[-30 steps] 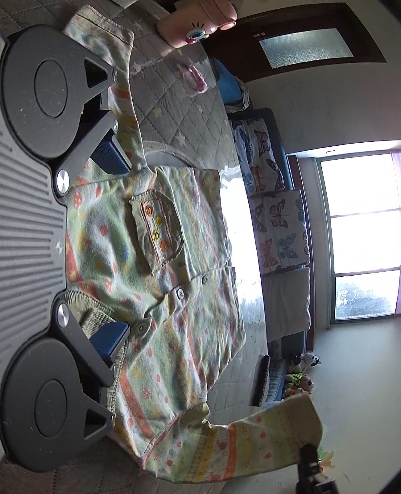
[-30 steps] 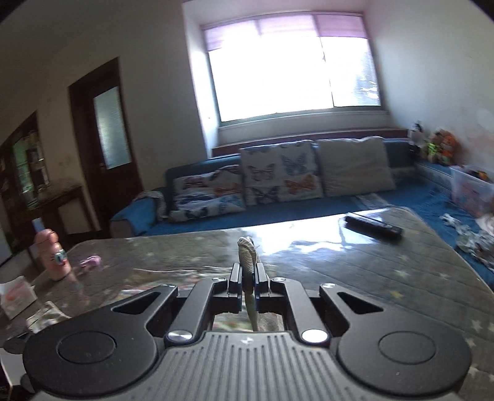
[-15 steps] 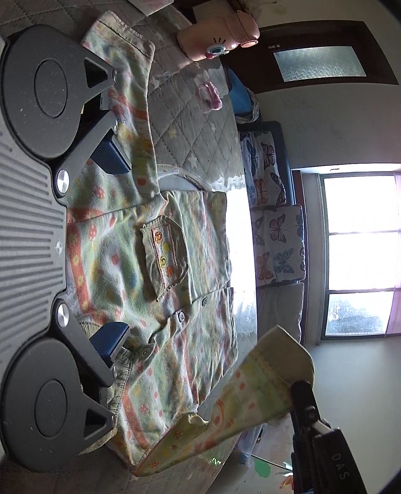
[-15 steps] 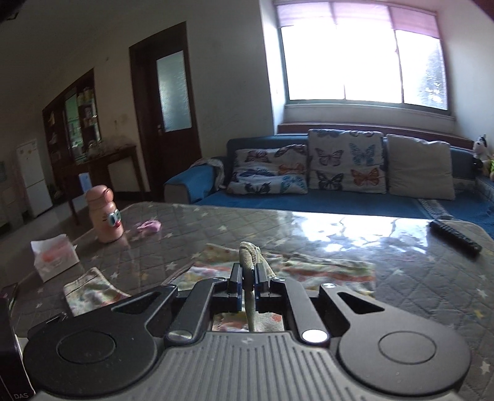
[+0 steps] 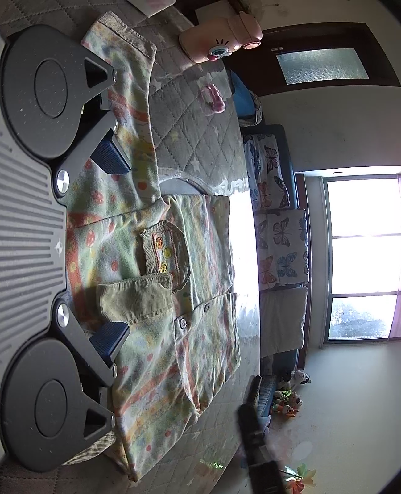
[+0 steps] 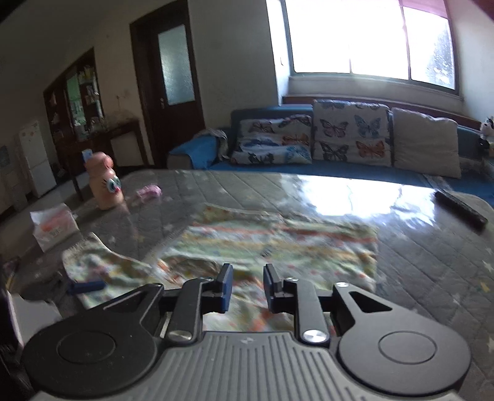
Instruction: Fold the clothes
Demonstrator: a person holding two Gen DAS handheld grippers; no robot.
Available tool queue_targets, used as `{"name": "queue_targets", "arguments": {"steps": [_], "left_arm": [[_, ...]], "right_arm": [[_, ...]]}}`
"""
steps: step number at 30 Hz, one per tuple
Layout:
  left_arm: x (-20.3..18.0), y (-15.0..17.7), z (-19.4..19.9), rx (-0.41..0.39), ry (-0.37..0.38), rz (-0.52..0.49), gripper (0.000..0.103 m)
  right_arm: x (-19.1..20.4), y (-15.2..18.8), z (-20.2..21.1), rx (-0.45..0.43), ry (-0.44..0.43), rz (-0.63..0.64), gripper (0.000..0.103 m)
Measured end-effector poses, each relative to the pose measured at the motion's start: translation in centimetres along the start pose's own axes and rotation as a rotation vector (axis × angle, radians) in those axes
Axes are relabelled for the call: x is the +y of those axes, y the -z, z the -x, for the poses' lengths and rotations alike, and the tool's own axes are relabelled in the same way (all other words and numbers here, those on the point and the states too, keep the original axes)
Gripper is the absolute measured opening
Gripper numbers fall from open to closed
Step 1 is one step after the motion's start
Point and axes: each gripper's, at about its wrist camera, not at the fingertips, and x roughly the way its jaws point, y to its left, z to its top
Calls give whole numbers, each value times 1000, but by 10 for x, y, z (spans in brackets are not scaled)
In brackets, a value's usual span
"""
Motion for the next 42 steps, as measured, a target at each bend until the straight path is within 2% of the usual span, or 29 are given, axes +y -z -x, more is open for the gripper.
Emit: {"name": "queue_targets", "arguments": {"steps": [10, 13, 17, 19, 28, 32, 36, 42], "left_arm": [[-9, -6, -10, 14, -21, -45, 103], [-11, -6, -14, 25, -29, -58, 103], [-12, -7, -17, 31, -34, -62, 103], [-14, -7, -18, 32, -35, -65, 103], [-13, -5, -23, 46, -69, -94, 103], [-6, -5, -20, 40, -85, -78, 103], [5, -7, -13, 30, -105, -44, 103], [36, -8, -4, 17, -191, 32, 103]], "right_arm": [[-42, 64, -14, 144, 102, -62, 22], [-50, 65, -12, 145, 109, -71, 23], [-52, 48, -13, 94, 105, -66, 29], [-53, 42, -17, 77, 101, -67, 29], [-64, 41, -50, 116, 123, -68, 30], [-52, 37, -45, 110, 128, -21, 38], [-26, 30, -41, 91, 68, 47, 39], [22, 25, -46, 83, -48, 141, 43]]}}
